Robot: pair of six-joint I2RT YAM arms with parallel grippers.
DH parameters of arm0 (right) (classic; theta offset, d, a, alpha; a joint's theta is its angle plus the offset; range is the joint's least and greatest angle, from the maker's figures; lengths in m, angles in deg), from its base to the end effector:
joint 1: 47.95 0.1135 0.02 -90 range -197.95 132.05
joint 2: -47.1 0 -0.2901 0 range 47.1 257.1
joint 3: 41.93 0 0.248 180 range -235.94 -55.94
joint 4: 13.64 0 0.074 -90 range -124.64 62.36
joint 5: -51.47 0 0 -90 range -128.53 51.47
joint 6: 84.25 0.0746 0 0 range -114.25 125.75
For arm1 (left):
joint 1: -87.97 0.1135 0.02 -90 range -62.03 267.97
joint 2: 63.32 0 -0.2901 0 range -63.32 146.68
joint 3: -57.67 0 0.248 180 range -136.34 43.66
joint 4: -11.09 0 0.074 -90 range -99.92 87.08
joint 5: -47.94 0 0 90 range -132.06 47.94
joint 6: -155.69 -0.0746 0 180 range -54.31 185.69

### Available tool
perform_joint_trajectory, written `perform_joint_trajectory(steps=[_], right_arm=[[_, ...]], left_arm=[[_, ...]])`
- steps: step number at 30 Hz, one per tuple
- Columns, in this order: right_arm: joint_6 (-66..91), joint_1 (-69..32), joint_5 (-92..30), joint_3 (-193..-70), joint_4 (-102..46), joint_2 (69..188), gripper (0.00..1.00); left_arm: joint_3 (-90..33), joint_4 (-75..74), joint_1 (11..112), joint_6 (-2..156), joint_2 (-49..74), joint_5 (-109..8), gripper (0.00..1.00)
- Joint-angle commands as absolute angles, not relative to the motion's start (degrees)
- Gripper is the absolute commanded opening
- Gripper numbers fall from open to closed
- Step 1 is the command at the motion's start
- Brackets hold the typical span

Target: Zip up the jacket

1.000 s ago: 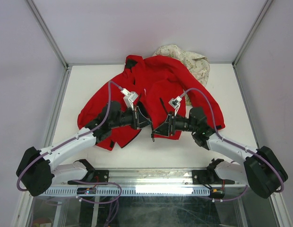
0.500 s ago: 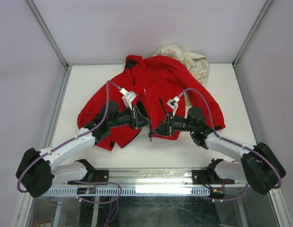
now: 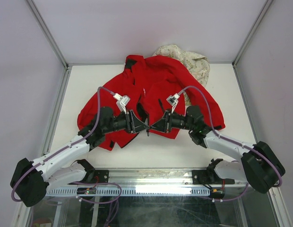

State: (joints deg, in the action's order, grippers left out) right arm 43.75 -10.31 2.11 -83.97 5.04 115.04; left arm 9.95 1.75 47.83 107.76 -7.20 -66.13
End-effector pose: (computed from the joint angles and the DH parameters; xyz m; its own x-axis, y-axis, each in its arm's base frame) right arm 0.1791 0.1995 0.2576 -0.6787 0.0665 -0.7314 -0.7071 0.2098 0.6753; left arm 0.1631 -0.1773 0.2748 -0.7663 -0.1541 -0.6238 0.5013 0.4639 -0.7304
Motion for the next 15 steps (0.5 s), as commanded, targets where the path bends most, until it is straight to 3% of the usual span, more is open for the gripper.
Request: perform_joint_trajectory(steps=[1, 4, 10, 13, 15], right_arm=[[42.9, -9.4, -0.2, -87.3, 7.1, 115.5, 0.00], [42.7, -8.9, -0.3, -87.8, 7.0, 116.0, 0.00], [42.5, -8.6, -4.6, -87.6, 4.9, 114.8, 0.00], [42.1, -8.6, -8.2, -87.4, 3.4, 113.8, 0.00], [41.5, -8.7, -9.9, -87.4, 2.2, 113.5, 0.00]], left_arm=[[10.4, 3.3, 47.3, 109.6, -7.0, -66.4, 0.35], [9.7, 3.0, 47.2, 109.3, -5.2, -65.8, 0.35], [9.1, -1.5, 46.8, 108.4, -3.2, -67.0, 0.21], [9.1, -7.3, 46.7, 107.0, -4.7, -65.3, 0.21], [7.9, -12.9, 46.6, 105.4, -6.1, -62.4, 0.27]])
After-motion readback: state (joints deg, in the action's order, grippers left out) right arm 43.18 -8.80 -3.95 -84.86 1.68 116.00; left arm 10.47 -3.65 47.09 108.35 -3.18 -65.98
